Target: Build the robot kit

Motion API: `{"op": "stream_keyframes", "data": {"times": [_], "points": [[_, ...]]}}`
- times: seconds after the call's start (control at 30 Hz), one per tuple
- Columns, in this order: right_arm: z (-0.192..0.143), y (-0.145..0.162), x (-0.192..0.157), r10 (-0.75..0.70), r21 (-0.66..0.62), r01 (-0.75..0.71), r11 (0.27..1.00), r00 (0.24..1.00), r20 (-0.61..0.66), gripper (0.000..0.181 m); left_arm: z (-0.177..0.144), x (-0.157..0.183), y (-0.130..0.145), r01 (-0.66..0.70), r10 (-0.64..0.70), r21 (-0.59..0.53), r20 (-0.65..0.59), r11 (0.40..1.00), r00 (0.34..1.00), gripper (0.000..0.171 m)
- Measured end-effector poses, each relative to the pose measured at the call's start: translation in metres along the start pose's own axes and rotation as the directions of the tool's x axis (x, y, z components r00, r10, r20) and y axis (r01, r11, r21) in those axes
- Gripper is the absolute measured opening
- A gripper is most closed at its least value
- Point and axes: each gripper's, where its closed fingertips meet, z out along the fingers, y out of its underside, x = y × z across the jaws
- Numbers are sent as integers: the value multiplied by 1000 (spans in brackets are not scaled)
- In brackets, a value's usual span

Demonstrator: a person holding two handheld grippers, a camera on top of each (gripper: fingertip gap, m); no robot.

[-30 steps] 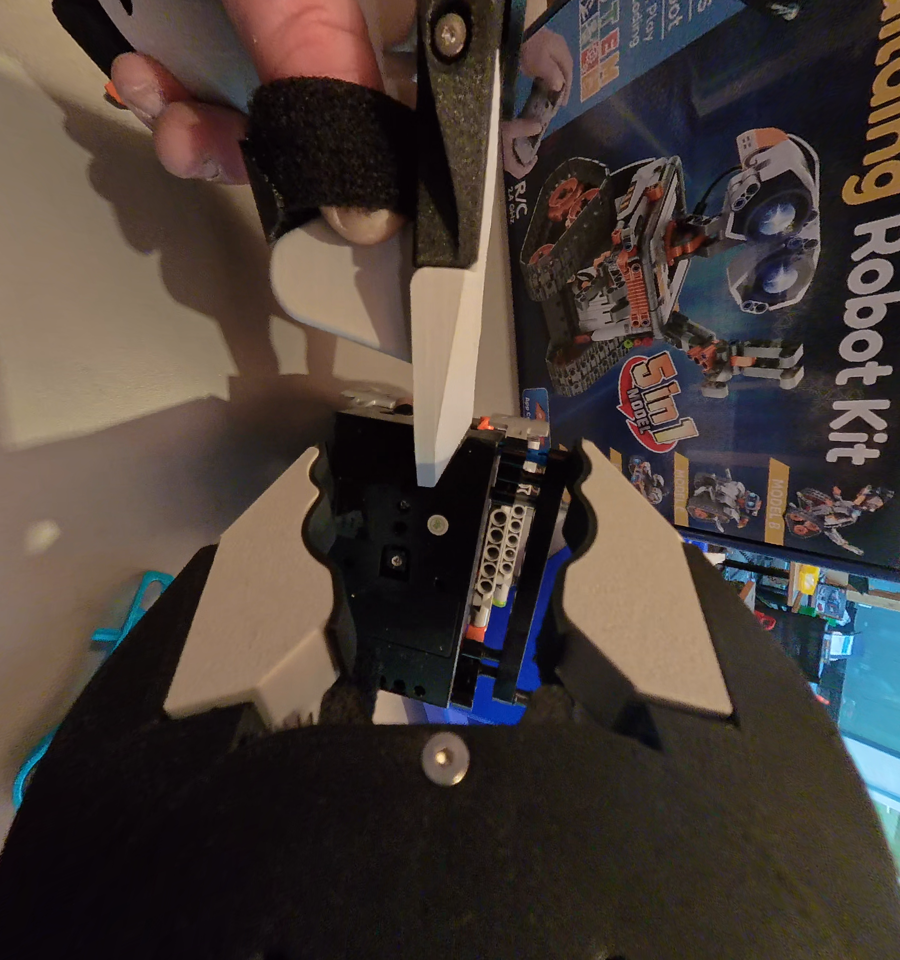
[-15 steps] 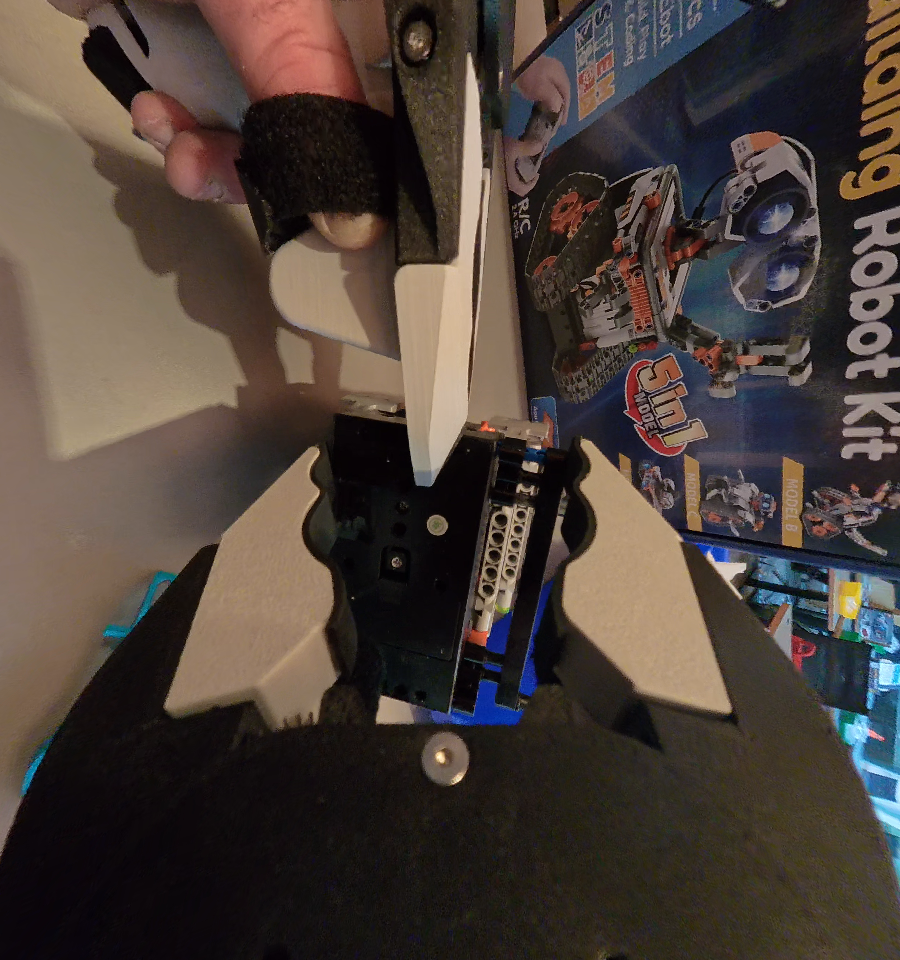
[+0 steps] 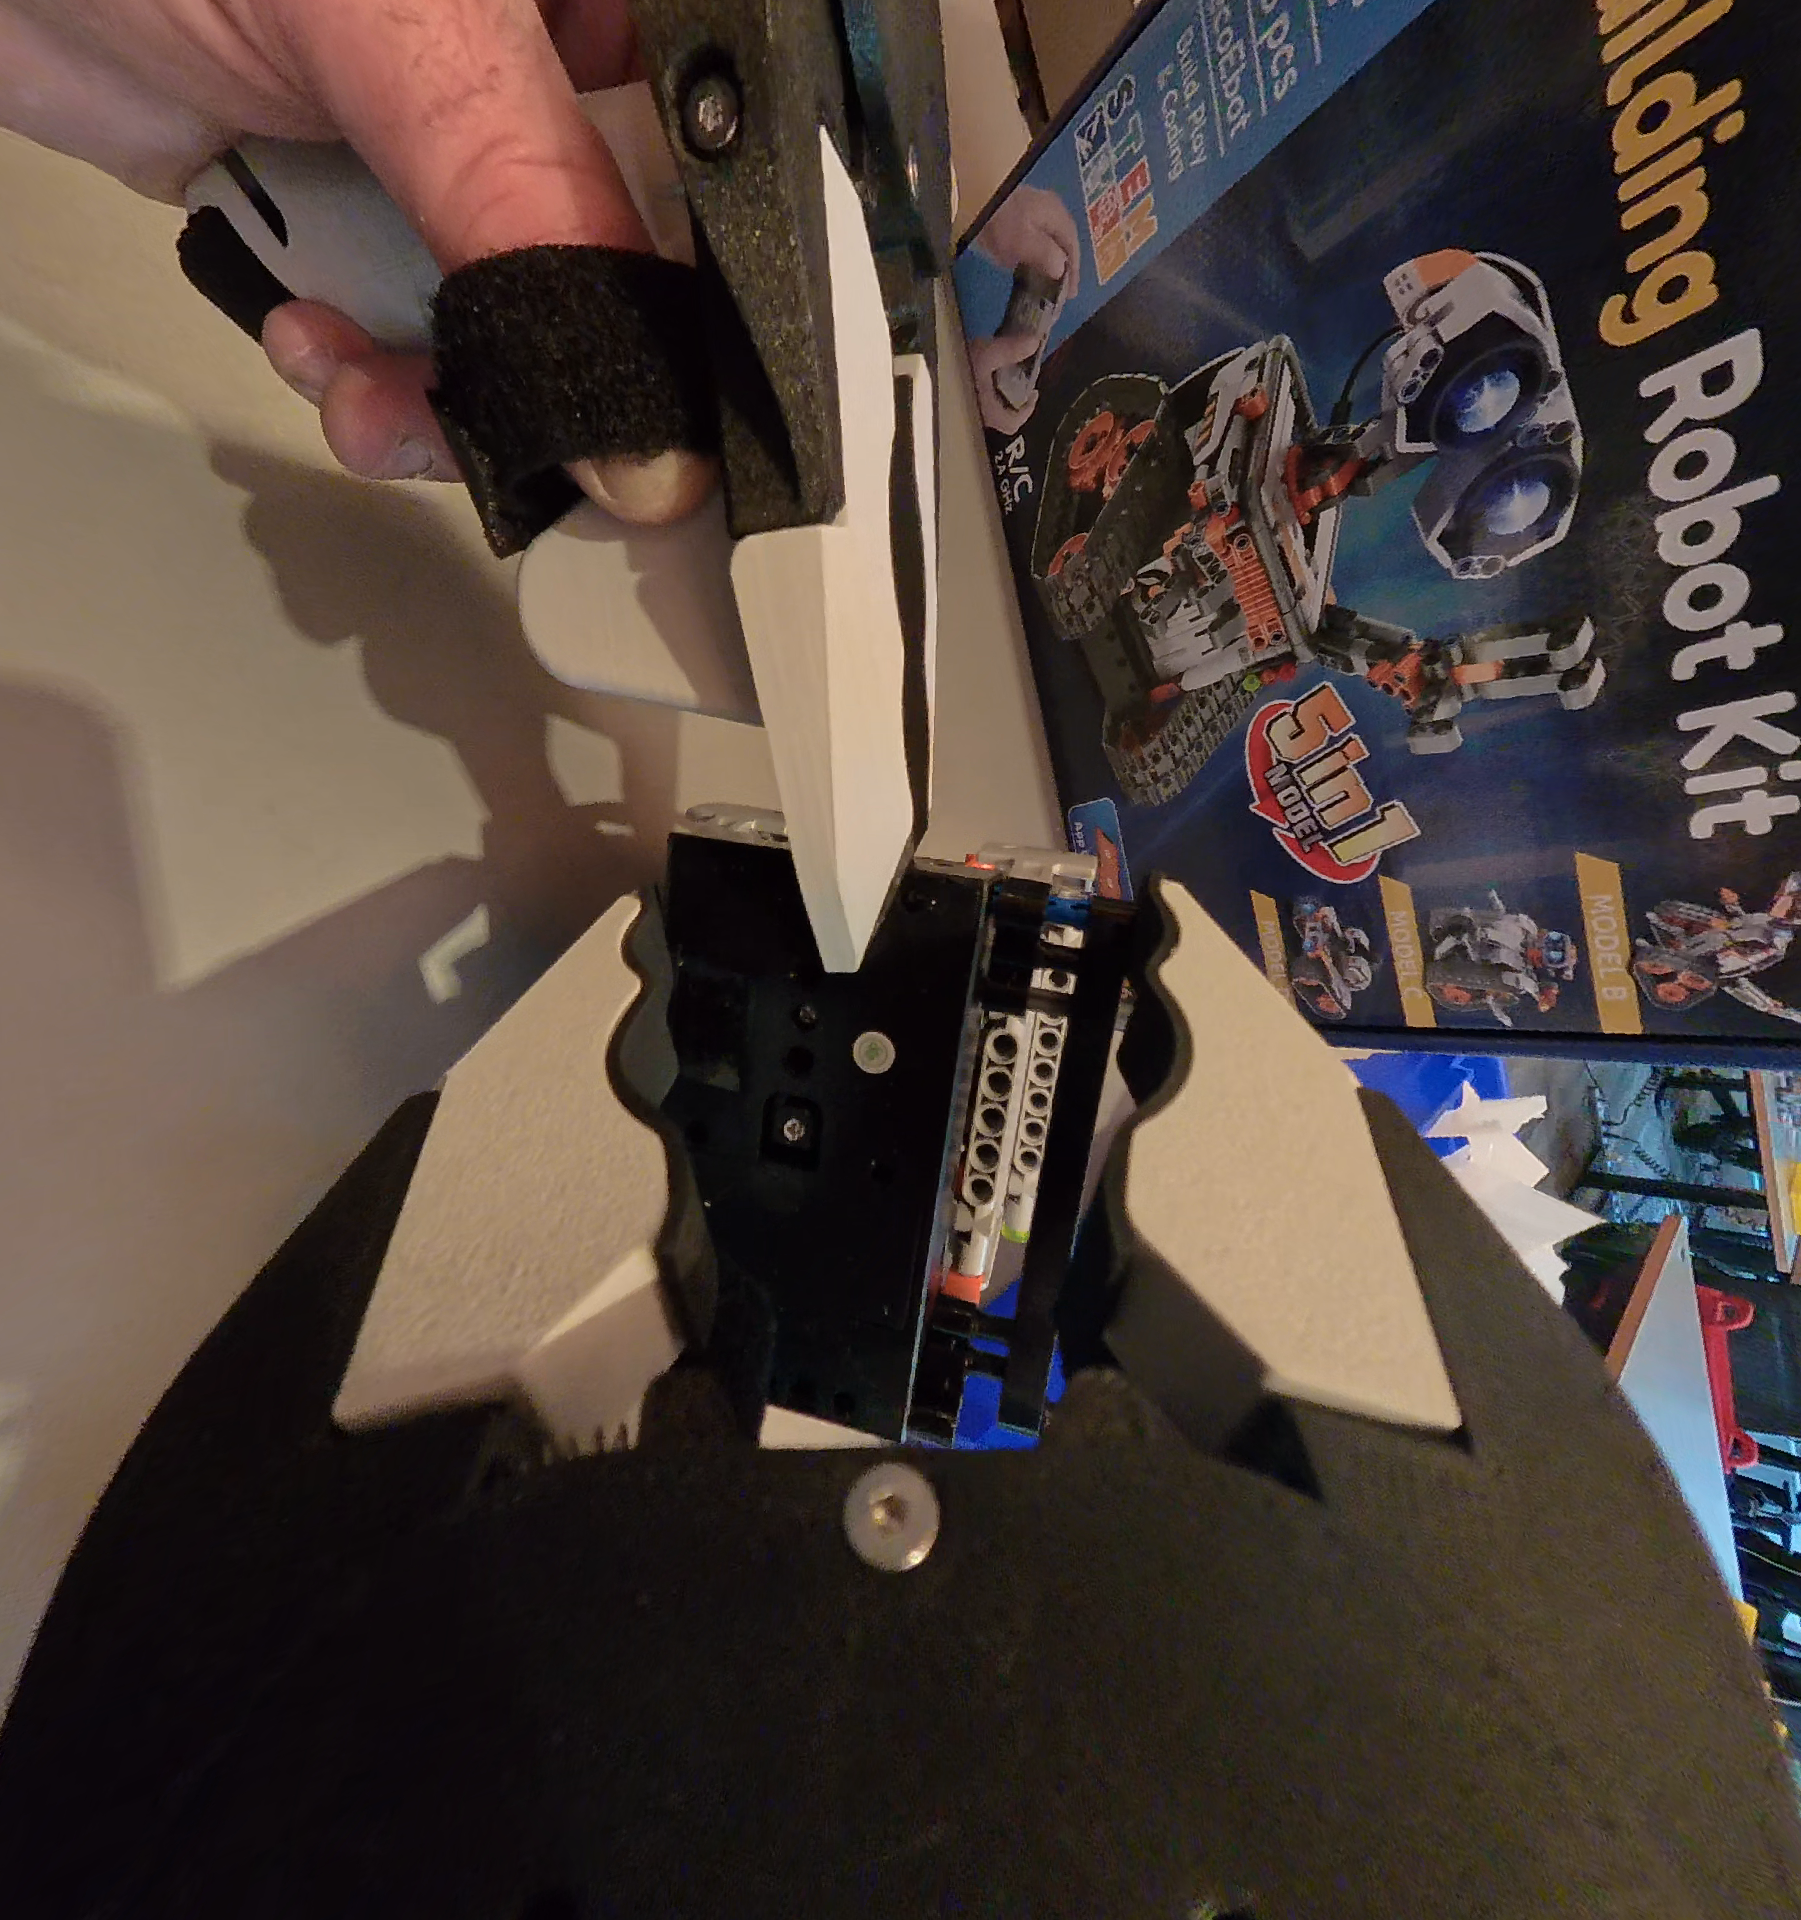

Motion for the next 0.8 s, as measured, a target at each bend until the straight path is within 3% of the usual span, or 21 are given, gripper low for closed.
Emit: {"op": "stream_keyframes", "data": {"times": [0.8], "points": [[7,1,-3,-44,-89,48,995,998,55,86,-1,-6,3,25,-25,7,-33,1000,999,31]]}}
